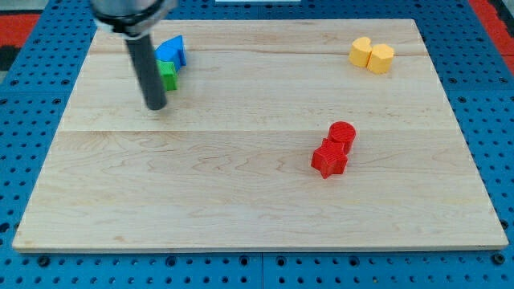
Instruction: Move your arm towards top left
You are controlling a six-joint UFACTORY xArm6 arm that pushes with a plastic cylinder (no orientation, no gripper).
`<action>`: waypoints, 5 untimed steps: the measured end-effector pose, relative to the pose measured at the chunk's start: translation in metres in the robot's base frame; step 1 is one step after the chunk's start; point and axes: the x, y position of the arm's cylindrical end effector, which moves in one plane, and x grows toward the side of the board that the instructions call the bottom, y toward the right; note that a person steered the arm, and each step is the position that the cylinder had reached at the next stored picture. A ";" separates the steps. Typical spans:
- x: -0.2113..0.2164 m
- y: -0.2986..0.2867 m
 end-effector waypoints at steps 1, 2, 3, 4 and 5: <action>-0.031 -0.043; -0.062 -0.080; -0.101 -0.085; -0.115 -0.062; -0.115 -0.021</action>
